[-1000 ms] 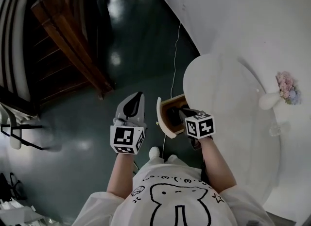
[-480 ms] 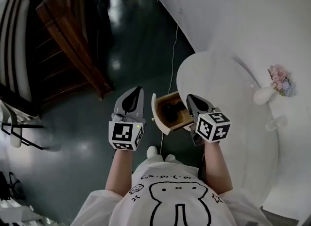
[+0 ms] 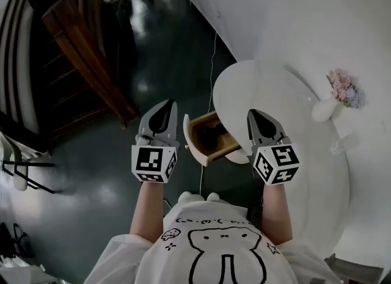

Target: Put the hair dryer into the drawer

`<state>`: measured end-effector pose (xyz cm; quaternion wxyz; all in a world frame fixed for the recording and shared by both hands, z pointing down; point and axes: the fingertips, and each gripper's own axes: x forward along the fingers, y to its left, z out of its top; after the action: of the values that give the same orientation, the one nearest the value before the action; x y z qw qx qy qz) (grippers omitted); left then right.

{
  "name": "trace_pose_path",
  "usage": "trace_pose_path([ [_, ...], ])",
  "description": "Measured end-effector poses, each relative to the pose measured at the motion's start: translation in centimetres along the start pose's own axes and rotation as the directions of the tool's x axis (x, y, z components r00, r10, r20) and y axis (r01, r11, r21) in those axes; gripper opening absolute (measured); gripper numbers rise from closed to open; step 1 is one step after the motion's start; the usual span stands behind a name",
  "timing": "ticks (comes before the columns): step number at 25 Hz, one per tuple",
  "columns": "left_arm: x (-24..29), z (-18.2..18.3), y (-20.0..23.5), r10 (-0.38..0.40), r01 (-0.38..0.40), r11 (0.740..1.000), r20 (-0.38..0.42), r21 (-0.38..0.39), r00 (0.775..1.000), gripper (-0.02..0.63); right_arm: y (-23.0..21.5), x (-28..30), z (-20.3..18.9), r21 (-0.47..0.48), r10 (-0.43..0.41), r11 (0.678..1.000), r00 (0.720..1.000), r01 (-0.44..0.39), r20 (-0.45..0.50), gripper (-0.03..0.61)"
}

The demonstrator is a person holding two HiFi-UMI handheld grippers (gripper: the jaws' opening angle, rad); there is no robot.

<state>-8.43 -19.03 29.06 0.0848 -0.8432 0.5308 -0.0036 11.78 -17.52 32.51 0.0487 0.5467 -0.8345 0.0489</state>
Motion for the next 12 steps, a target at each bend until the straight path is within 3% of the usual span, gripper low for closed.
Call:
trace_pose_path([
  [5,0.4,1.4,-0.1,-0.041,0.041,0.999,0.020,0.035,0.999,0.018,-1.0,-1.2,2.0,-0.061,-0.090,0.994,0.994,0.094,0.060,-0.002],
  [12,0.6,3.6,1.2,-0.107,0.103,0.991,0.055,0.084,0.993,0.018,-0.3,-3.1,6.5,-0.215,-0.210,0.944,0.957,0.251,0.200,-0.002],
])
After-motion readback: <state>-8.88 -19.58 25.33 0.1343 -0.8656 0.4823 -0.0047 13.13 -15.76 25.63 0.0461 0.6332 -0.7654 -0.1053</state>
